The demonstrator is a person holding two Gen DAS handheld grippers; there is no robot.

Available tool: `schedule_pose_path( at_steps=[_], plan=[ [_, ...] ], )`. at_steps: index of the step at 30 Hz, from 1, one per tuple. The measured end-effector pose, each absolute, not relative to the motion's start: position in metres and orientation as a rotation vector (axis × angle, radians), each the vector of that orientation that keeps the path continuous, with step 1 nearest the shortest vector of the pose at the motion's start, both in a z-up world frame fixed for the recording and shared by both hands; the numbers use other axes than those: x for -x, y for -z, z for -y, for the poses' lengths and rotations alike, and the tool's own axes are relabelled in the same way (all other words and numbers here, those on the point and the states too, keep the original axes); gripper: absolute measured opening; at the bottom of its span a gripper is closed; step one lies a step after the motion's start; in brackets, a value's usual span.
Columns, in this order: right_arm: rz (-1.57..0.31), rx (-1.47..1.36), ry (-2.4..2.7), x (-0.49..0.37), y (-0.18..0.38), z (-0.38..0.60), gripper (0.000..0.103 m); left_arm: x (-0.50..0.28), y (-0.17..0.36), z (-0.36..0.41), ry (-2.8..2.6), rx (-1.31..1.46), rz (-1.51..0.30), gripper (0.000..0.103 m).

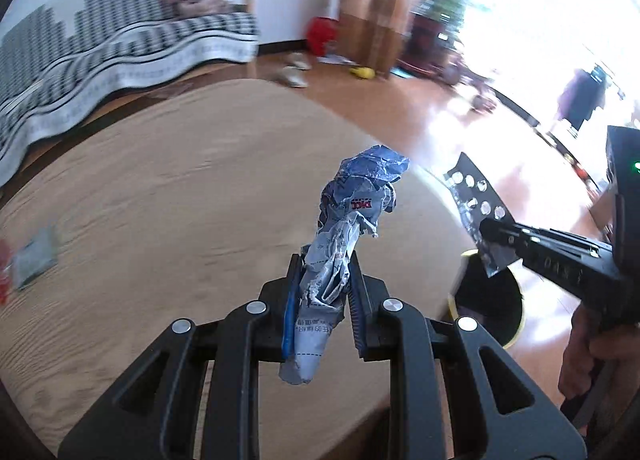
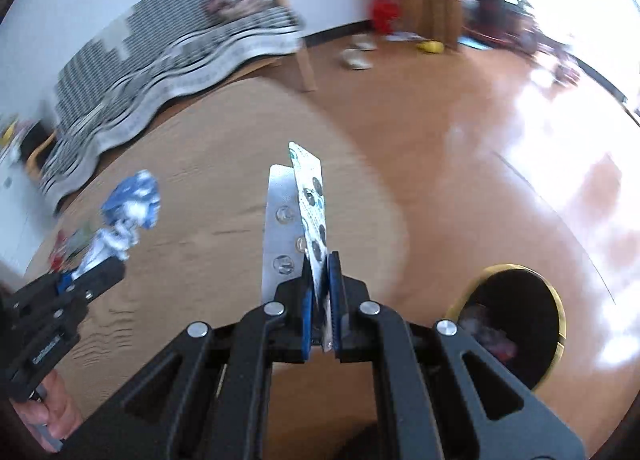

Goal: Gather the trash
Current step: 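Carry both items over the black bin and open both tools to drop them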

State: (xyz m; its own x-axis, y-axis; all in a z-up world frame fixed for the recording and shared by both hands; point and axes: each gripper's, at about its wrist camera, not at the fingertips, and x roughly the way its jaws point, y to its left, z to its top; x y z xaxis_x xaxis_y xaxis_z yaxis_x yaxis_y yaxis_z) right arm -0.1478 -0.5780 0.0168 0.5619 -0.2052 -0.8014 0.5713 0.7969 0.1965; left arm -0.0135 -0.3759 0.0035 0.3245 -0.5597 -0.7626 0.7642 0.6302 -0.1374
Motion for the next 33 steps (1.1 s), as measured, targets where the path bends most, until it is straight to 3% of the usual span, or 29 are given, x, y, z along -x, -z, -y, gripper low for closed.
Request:
schedule_pose_path(
  at_steps=[9,16,30,31,32,33],
  plan=[
    [-0.902,-0.657,0.763,0.279,0.035,0.678,0.008,0.080,0.022,0.467,1.072,-0.357,-0.869,0.021],
    [-1.014,-0.818,0.805,0.334,0.093,0.714,0.008,0.117,0.046,0.514,1.161,-0.416,-0.897,0.021],
    [-0.996,-0.901,0.842,0.341,0.106,0.735,0.009,0.133,0.076,0.559,1.236,-0.450,-0.955,0.021],
    [-0.994,-0.910,0.840,0.343,0.107,0.737,0.011,0.134,0.078,0.562,1.240,-0.450,-0.960,0.021],
    [-0.991,-0.921,0.838,0.345,0.108,0.739,0.026,0.135,0.079,0.564,1.243,-0.450,-0.963,0.021],
    [-0.985,-0.924,0.839,0.347,0.108,0.739,0.057,0.137,0.082,0.568,1.248,-0.449,-0.971,0.021]
  ],
)
